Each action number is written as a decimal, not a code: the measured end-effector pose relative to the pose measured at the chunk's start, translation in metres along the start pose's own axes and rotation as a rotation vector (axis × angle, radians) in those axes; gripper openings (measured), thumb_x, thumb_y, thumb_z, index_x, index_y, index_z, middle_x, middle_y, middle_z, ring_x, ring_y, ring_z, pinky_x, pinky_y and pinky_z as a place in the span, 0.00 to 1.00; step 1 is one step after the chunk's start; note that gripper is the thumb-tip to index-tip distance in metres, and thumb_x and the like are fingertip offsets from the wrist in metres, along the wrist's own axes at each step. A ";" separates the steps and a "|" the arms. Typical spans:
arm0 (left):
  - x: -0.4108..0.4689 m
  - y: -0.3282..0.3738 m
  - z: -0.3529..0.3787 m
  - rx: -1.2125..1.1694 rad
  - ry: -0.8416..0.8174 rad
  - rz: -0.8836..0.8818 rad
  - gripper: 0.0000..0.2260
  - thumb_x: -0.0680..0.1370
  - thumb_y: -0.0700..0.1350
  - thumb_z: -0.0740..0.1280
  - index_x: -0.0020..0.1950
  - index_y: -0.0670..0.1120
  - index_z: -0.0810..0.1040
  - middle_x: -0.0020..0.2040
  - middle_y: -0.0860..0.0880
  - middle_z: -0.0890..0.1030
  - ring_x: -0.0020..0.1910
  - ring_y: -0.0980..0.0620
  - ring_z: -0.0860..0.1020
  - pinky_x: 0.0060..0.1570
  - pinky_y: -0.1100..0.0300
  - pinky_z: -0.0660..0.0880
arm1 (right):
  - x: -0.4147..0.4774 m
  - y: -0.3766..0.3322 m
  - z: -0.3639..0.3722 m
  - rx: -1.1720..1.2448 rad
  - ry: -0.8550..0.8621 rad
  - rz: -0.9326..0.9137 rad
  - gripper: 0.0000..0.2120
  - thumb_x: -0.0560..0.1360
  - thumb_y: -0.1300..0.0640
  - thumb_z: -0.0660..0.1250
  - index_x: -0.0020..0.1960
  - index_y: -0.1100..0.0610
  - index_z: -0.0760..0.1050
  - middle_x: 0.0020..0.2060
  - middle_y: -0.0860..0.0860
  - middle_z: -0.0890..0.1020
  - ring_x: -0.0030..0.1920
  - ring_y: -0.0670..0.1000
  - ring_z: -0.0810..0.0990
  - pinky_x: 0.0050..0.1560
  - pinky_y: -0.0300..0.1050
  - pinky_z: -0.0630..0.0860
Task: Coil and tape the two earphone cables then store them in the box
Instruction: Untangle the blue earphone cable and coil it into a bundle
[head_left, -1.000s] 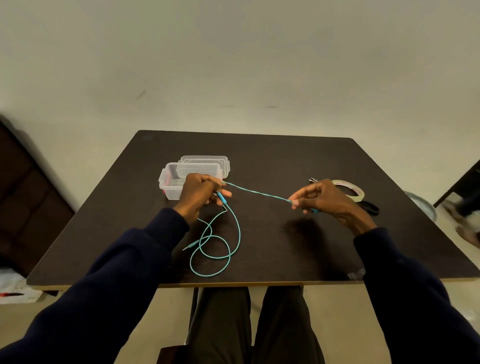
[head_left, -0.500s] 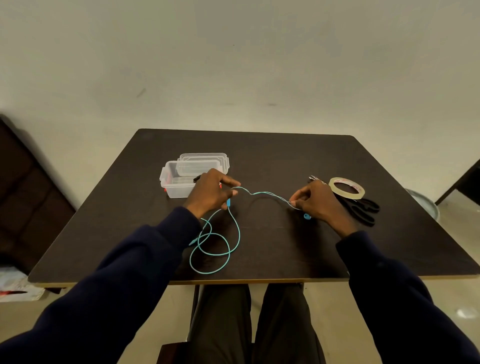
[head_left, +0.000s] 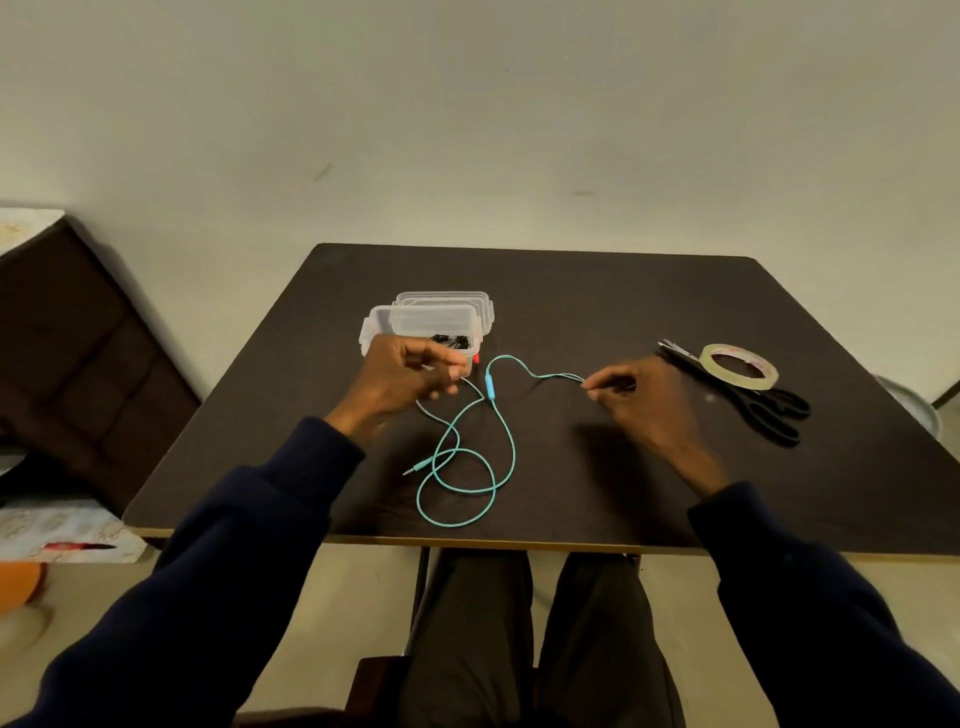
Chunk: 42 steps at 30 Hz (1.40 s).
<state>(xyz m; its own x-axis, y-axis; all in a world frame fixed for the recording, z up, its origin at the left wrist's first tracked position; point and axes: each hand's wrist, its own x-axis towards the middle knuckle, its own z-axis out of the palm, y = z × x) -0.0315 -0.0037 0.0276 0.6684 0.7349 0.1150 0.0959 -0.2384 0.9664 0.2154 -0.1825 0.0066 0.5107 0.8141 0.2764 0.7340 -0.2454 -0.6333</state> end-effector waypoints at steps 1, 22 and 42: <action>-0.007 -0.004 -0.007 0.048 -0.013 -0.021 0.05 0.74 0.35 0.75 0.49 0.40 0.86 0.43 0.46 0.87 0.36 0.53 0.84 0.33 0.67 0.76 | -0.003 -0.010 0.007 0.028 -0.023 -0.041 0.07 0.72 0.64 0.76 0.46 0.54 0.86 0.39 0.44 0.85 0.37 0.37 0.81 0.42 0.26 0.74; -0.039 -0.019 -0.006 0.581 -0.225 -0.173 0.07 0.75 0.35 0.74 0.46 0.46 0.84 0.40 0.50 0.85 0.40 0.58 0.84 0.48 0.61 0.82 | -0.012 -0.082 0.081 -0.223 -0.230 -0.525 0.13 0.73 0.54 0.74 0.58 0.50 0.82 0.49 0.48 0.71 0.52 0.47 0.69 0.48 0.44 0.76; -0.008 0.032 -0.008 -0.290 -0.143 -0.078 0.08 0.81 0.43 0.68 0.49 0.47 0.87 0.47 0.44 0.86 0.44 0.54 0.83 0.46 0.62 0.81 | 0.020 -0.076 -0.021 -0.269 -0.399 -0.174 0.32 0.71 0.76 0.62 0.72 0.58 0.71 0.66 0.53 0.77 0.66 0.51 0.76 0.67 0.46 0.73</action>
<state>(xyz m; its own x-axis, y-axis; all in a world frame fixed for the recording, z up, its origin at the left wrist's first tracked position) -0.0397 -0.0117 0.0593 0.7657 0.6427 0.0244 -0.0493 0.0209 0.9986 0.1793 -0.1586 0.0750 0.1980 0.9797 0.0303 0.9093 -0.1720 -0.3789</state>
